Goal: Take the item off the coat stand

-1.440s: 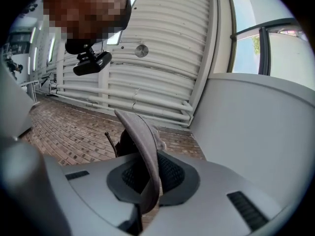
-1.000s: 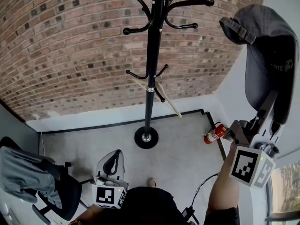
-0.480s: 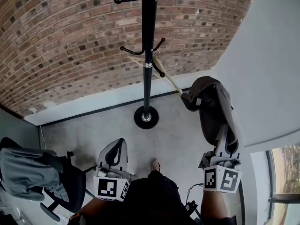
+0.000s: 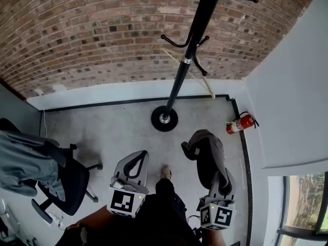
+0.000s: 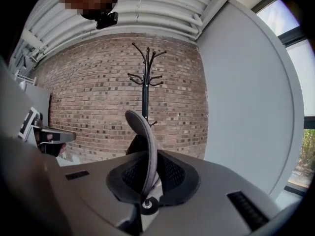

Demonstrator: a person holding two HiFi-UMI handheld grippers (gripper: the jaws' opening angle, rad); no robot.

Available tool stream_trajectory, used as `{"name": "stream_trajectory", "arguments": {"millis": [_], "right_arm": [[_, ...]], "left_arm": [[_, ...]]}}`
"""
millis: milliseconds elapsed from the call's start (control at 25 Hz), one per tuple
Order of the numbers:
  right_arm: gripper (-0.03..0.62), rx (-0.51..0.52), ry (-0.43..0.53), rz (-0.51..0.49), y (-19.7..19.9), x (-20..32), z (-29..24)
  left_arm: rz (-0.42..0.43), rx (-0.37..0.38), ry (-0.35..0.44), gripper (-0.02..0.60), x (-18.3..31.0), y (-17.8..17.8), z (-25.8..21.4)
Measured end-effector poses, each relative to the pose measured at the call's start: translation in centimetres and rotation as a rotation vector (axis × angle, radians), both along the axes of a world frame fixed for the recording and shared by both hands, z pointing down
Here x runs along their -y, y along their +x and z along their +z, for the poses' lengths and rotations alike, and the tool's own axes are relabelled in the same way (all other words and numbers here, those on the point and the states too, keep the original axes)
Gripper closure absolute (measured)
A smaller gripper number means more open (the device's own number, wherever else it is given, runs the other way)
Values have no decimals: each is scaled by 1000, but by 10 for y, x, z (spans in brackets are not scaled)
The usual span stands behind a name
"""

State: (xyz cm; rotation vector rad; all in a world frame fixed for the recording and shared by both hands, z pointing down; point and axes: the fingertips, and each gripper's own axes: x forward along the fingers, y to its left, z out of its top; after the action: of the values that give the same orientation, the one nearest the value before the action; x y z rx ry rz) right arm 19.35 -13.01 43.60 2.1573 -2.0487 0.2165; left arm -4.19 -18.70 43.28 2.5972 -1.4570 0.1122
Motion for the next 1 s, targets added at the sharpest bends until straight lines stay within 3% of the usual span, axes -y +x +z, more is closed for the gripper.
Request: {"name": "stream_trajectory", "arguments": {"millis": [160, 360, 520, 720, 1000], "right_arm": [[562, -1, -57, -11, -32, -28, 17], [563, -2, -20, -34, -61, -47, 21], [563, 7, -99, -42, -73, -67, 30], [563, -33, -13, -55, -83, -69, 13], [563, -18, 2, -76, -93, -74, 14]], "left_arm": [[21, 14, -42, 557, -17, -21, 19], [53, 41, -72, 557, -42, -32, 40], [56, 36, -75, 557, -58, -37, 37], [64, 32, -47, 557, -69, -39, 27], [61, 34, -42, 557, -78, -39, 26]]}}
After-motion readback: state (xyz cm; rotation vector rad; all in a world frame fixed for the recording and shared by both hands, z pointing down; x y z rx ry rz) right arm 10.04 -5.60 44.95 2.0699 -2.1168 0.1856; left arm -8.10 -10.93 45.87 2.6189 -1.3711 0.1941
